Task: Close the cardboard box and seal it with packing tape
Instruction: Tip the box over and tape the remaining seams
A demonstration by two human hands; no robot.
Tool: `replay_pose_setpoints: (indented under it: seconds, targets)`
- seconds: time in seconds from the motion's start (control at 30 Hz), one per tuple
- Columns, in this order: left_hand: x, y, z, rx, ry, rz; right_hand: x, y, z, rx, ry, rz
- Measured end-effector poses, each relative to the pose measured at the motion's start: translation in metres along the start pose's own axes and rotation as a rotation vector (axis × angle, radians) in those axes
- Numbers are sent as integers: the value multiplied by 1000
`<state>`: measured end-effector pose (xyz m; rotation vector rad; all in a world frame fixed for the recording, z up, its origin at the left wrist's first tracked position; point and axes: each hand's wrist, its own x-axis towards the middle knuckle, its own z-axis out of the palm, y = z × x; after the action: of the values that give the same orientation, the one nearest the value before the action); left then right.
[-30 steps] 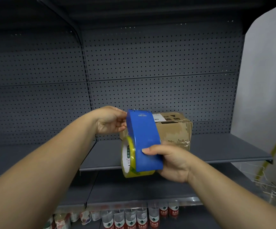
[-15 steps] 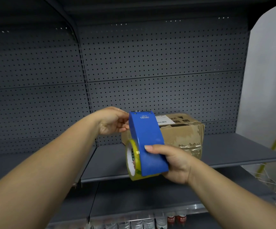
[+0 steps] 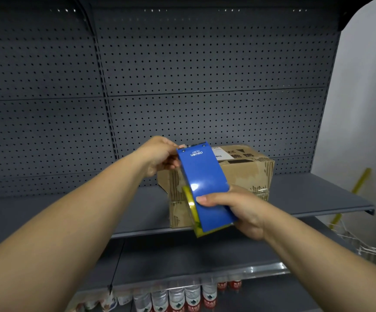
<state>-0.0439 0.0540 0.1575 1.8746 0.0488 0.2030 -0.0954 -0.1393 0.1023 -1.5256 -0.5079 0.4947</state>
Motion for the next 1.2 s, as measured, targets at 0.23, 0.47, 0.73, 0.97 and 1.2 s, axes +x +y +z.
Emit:
replay_pose_setpoints:
  seconds: [0.23, 0.47, 0.73, 0.97, 1.2]
  targets:
    - [1, 8, -13, -50, 182, 75, -20, 9, -14, 26, -81, 81]
    - [3, -12, -10, 42, 136, 96, -20, 24, -15, 14, -27, 113]
    - [18, -39, -7, 238, 178, 123, -7, 44, 0, 173, -10, 188]
    - [36, -55, -18, 563, 286, 173, 13, 50, 24, 169, 17, 163]
    - [57, -68, -13, 827, 285, 136, 26, 60, 29, 196, 57, 199]
